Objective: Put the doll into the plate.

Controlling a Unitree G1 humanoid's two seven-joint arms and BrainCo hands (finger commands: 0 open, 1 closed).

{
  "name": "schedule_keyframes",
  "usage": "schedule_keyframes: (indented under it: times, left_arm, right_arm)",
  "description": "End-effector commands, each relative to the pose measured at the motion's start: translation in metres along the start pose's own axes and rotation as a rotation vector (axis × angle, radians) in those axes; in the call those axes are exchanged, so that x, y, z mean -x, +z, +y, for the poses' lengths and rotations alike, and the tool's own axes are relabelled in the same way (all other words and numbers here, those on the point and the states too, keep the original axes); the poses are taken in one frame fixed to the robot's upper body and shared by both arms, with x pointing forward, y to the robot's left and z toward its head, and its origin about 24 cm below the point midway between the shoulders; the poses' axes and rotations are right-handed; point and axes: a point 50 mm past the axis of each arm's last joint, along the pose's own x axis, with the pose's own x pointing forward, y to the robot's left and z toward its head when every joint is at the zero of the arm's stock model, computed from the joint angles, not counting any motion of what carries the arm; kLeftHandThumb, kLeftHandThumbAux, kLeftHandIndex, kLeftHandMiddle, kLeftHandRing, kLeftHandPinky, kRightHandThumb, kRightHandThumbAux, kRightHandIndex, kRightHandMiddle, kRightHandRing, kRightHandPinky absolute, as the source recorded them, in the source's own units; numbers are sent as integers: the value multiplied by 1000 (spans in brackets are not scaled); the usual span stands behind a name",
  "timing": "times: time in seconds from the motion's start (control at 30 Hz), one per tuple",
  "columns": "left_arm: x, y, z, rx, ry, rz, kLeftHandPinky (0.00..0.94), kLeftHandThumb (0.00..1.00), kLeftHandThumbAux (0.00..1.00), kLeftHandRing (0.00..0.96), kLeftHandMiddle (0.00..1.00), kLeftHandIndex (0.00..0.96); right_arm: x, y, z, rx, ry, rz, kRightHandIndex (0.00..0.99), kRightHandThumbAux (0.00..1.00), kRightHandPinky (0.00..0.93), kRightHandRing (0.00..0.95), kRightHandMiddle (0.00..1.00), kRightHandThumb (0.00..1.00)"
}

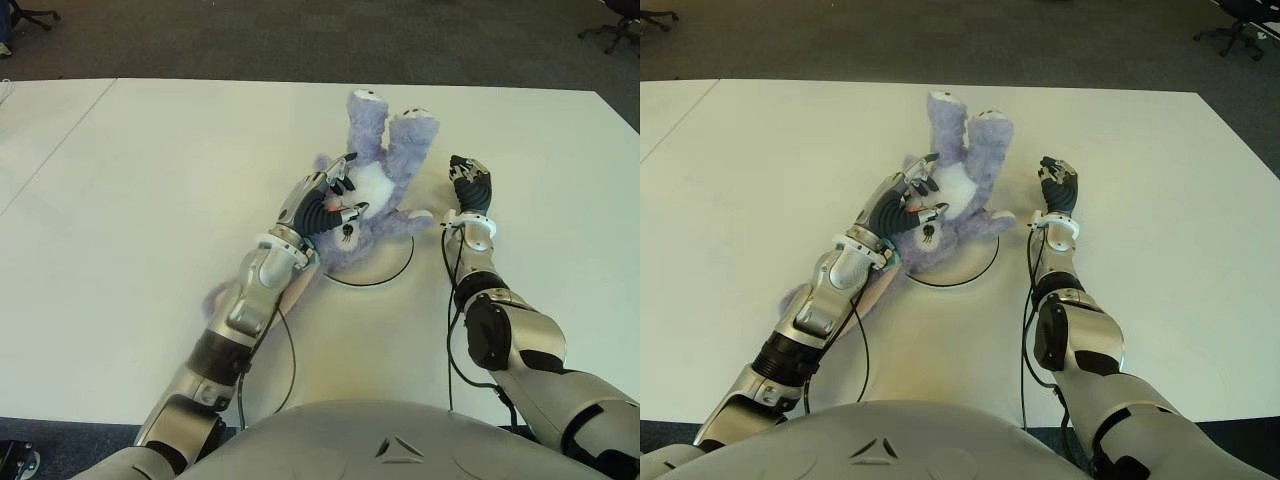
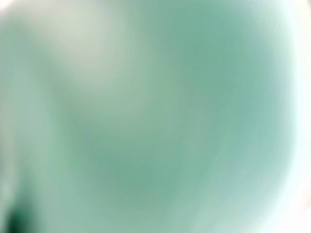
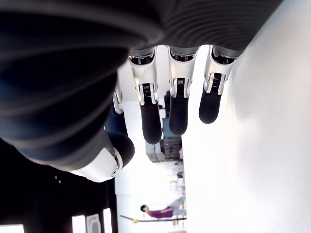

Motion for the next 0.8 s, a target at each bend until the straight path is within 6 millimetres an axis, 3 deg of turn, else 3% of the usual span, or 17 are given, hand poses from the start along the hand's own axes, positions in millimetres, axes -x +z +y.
schedule_keyframes:
  times: [0.03,0.2,0.8]
  left_arm:
    - [11,-14,-12,13,-140,46,0,116,367,52,2,0]
    - [11,-15,-12,20,-161,30,0,94,356,54,0,0]
    - [12,-18,-8,57,-197,30,0,82,328,65,0,0]
  right_arm:
    - [87,-110,-5,-11,-6,501,419,731,192,198,258,692]
    - [87,-109,-6,-5,-9,491,419,730,225,212,260,693]
    - [88,-109,-3,25,2,483,418,731,216,219,269,693]
